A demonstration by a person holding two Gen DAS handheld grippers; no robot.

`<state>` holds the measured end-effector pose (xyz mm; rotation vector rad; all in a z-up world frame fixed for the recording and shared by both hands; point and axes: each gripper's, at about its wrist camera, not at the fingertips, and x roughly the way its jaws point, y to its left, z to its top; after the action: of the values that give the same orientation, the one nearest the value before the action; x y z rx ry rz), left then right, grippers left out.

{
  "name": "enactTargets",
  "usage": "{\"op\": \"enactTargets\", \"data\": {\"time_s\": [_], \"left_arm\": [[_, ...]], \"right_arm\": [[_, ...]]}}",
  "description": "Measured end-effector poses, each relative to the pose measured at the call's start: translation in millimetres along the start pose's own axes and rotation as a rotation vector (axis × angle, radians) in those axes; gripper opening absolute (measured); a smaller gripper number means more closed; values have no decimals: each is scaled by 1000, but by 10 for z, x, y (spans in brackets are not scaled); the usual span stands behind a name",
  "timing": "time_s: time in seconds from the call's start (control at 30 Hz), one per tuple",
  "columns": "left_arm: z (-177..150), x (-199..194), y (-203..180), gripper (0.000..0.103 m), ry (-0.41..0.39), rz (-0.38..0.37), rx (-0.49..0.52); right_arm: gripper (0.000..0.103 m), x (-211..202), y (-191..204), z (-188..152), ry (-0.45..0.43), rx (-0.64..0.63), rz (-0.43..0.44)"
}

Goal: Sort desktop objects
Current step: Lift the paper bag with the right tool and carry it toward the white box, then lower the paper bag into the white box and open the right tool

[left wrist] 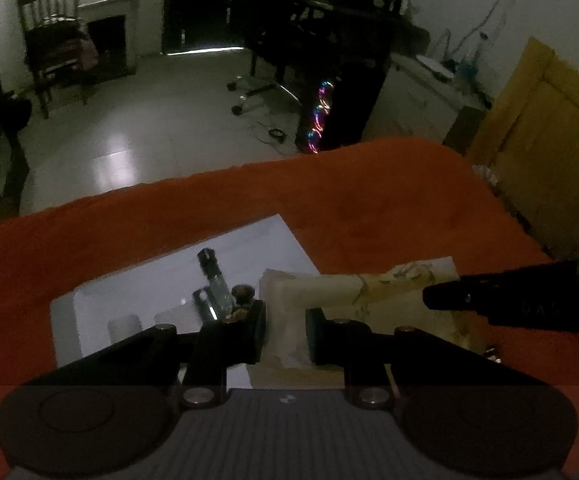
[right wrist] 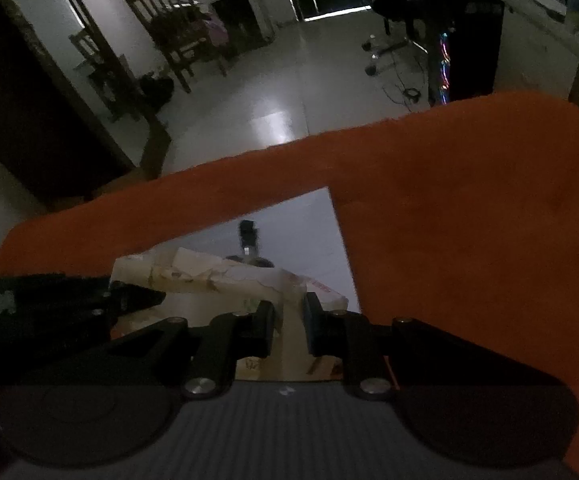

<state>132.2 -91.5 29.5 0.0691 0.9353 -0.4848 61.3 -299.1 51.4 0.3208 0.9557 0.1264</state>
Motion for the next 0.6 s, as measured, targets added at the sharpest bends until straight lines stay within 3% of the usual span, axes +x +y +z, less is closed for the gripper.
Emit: {"op": "enactTargets", "data": {"time_s": [0.27, 0.6], "left_arm": [[-301, -559, -4, 18, -26, 16, -12], [-893, -720, 79, 18, -8, 39, -28]], "right_arm": [[17, -374, 306, -336, -6, -46, 35], [17, -303, 544, -828, 60, -112, 50]]}}
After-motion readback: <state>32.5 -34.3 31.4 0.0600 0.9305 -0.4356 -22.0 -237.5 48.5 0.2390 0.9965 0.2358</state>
